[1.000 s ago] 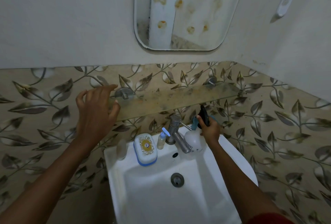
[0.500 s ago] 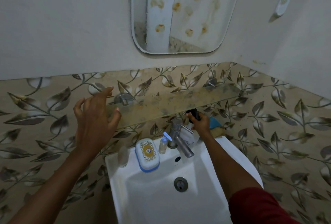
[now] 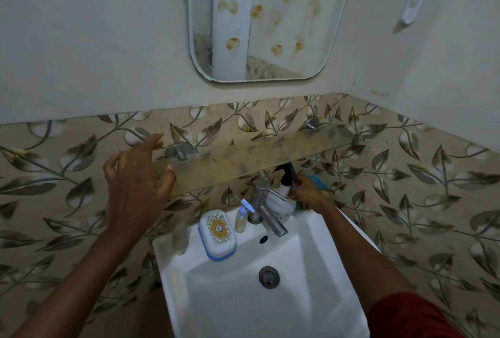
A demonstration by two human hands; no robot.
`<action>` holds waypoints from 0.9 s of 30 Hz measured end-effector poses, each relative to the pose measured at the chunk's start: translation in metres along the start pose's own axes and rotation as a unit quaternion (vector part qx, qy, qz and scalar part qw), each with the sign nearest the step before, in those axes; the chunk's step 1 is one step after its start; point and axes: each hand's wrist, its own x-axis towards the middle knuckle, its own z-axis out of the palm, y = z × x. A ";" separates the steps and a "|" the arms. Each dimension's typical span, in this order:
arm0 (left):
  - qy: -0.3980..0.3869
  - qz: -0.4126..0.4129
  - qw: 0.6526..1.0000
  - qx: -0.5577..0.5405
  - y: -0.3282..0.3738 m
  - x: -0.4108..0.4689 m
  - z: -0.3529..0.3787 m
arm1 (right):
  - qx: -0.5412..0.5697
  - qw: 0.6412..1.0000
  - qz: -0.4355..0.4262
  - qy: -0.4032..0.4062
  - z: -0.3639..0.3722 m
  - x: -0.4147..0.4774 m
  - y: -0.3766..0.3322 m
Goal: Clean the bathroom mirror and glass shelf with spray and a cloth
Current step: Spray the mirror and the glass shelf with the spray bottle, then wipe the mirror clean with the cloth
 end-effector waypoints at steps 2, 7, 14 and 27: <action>-0.004 -0.004 1.000 -0.005 0.000 0.000 0.000 | 0.011 0.998 0.006 0.056 -0.013 0.002 0.012; 0.038 0.061 0.997 0.008 0.011 -0.005 -0.004 | -0.075 0.965 0.026 0.248 -0.052 0.003 0.048; -0.118 0.253 0.948 -0.155 0.079 -0.036 0.039 | -0.447 0.880 -0.103 0.127 -0.032 -0.002 0.063; -0.355 0.131 0.908 -0.182 0.073 -0.053 0.091 | -0.525 0.842 -0.045 0.113 -0.003 0.013 0.054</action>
